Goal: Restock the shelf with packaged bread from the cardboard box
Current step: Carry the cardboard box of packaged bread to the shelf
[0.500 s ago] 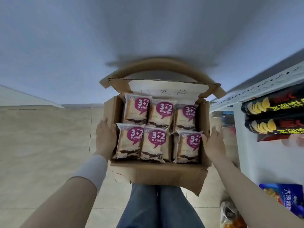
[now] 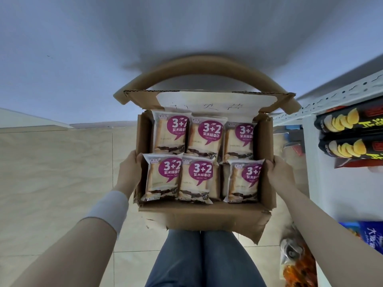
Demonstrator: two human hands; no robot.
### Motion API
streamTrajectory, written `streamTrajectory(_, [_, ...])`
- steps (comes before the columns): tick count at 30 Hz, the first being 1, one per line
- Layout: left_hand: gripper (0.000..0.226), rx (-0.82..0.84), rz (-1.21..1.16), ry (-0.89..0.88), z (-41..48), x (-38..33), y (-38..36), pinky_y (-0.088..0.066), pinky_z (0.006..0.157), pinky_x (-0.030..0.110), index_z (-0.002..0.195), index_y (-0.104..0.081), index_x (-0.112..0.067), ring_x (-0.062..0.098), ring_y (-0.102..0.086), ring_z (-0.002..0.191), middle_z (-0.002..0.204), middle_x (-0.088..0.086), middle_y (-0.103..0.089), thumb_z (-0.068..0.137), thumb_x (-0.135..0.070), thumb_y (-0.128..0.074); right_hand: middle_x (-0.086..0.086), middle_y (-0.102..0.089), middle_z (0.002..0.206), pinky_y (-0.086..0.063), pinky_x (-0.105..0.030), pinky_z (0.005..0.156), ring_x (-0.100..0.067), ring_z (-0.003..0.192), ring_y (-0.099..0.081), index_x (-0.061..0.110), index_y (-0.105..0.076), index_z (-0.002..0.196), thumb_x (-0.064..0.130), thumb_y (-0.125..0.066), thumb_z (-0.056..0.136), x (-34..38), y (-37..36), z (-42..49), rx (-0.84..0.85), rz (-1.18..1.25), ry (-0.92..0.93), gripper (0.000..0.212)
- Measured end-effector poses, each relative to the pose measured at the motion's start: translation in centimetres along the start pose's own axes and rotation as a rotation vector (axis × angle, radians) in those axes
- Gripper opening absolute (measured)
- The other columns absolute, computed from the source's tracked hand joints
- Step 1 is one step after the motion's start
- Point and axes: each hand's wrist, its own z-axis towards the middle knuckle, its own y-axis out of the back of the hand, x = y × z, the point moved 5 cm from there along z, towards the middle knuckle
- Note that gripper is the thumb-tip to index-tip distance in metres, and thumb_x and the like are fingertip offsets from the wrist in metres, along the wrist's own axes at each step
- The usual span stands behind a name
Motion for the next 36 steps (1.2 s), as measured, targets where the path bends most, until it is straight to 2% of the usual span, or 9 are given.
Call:
streamTrajectory(4, [0.028, -0.023, 0.016, -0.030, -0.7, 0.2, 0.5, -0.039, 0.073, 0.034, 0.103, -0.054, -0.002, 0.030, -0.050, 0.083, 0.091, 0.015, -0.058, 0.100, -0.021, -0.034, -0.027, -0.062, 0.102, -0.032, -0.030, 0.069, -0.030, 0.081, -0.048, -0.005, -0.057, 0.102, 0.012, -0.039, 0.098, -0.2, 0.1, -1.1, -0.056, 0.006, -0.021, 0.025])
streamTrajectory(7, [0.029, -0.014, 0.041, -0.090, -2.0, 0.3, 1.4, -0.038, 0.073, 0.034, 0.106, -0.055, -0.003, 0.029, -0.050, 0.084, 0.094, 0.014, -0.059, 0.100, -0.021, -0.034, -0.026, -0.062, 0.103, -0.032, -0.031, 0.070, -0.037, 0.091, -0.054, -0.004, -0.057, 0.103, 0.013, -0.039, 0.098, -0.9, 0.6, -3.3, -0.089, 0.019, -0.043, 0.025])
streamTrajectory(10, [0.031, 0.009, 0.069, -0.168, -3.5, 0.3, 2.7, -0.036, 0.073, 0.032, 0.111, -0.055, -0.003, 0.027, -0.049, 0.085, 0.096, 0.013, -0.060, 0.100, -0.021, -0.033, -0.025, -0.062, 0.104, -0.031, -0.030, 0.070, -0.033, 0.086, -0.051, -0.004, -0.057, 0.105, 0.014, -0.040, 0.098, -2.0, 1.0, -6.7, -0.120, 0.039, -0.054, 0.026])
streamTrajectory(13, [0.032, 0.044, 0.114, -0.274, -5.1, 0.8, 4.2, -0.039, 0.074, 0.034, 0.111, -0.056, -0.003, 0.034, -0.056, 0.091, 0.104, 0.021, -0.064, 0.100, -0.023, -0.034, -0.027, -0.061, 0.105, -0.028, -0.029, 0.070, -0.037, 0.094, -0.054, -0.006, -0.056, 0.105, 0.013, -0.040, 0.098, -3.1, 1.1, -11.5, -0.164, 0.077, -0.084, 0.027])
streamTrajectory(17, [0.033, 0.113, 0.191, -0.408, -7.0, 2.0, 5.8, -0.038, 0.074, 0.033, 0.110, -0.057, -0.004, 0.039, -0.057, 0.097, 0.106, 0.022, -0.065, 0.100, -0.025, -0.033, -0.031, -0.059, 0.099, -0.020, -0.030, 0.065, -0.038, 0.090, -0.052, -0.011, -0.055, 0.097, 0.009, -0.040, 0.096, -5.7, 0.0, -19.3, -0.265, 0.117, -0.165, 0.024])
streamTrajectory(20, [0.033, 0.173, 0.224, -0.488, -9.0, 2.7, 6.6, -0.040, 0.076, 0.034, 0.108, -0.058, -0.006, 0.036, -0.058, 0.097, 0.105, 0.019, -0.065, 0.100, -0.026, -0.033, -0.032, -0.059, 0.100, -0.031, -0.034, 0.070, -0.042, 0.098, -0.055, -0.006, -0.056, 0.093, 0.010, -0.042, 0.095, -8.4, -1.5, -25.1, -0.326, 0.164, -0.227, 0.021])
streamTrajectory(26, [0.028, 0.318, 0.338, -0.674, -15.9, 2.8, 5.7, -0.038, 0.080, 0.030, 0.107, -0.057, -0.009, 0.024, -0.052, 0.090, 0.100, 0.013, -0.061, 0.100, -0.023, -0.034, -0.031, -0.059, 0.106, -0.036, -0.036, 0.076, -0.042, 0.104, -0.054, -0.007, -0.057, 0.104, 0.013, -0.043, 0.095, -15.2, -5.4, -37.6, -0.399, 0.317, -0.466, 0.026])
streamTrajectory(30, [0.035, 0.381, 0.489, -0.818, -21.1, 3.4, 2.6, -0.041, 0.092, 0.036, 0.120, -0.056, -0.012, 0.032, -0.055, 0.111, 0.118, 0.013, -0.062, 0.100, -0.028, -0.033, -0.028, -0.060, 0.106, -0.033, -0.030, 0.071, -0.040, 0.100, -0.055, -0.008, -0.056, 0.109, 0.012, -0.041, 0.097, -20.6, -8.8, -46.4, -0.452, 0.496, -0.614, 0.028])
streamTrajectory(36, [0.036, 0.531, 0.654, -1.008, -32.0, 6.0, -4.2, -0.043, 0.094, 0.040, 0.123, -0.056, -0.009, 0.035, -0.055, 0.112, 0.119, 0.016, -0.062, 0.099, -0.028, -0.035, -0.025, -0.061, 0.108, -0.034, -0.027, 0.072, -0.032, 0.090, -0.053, -0.006, -0.056, 0.116, 0.012, -0.041, 0.098, -29.2, -15.1, -60.0, -0.589, 0.699, -0.865, 0.030])
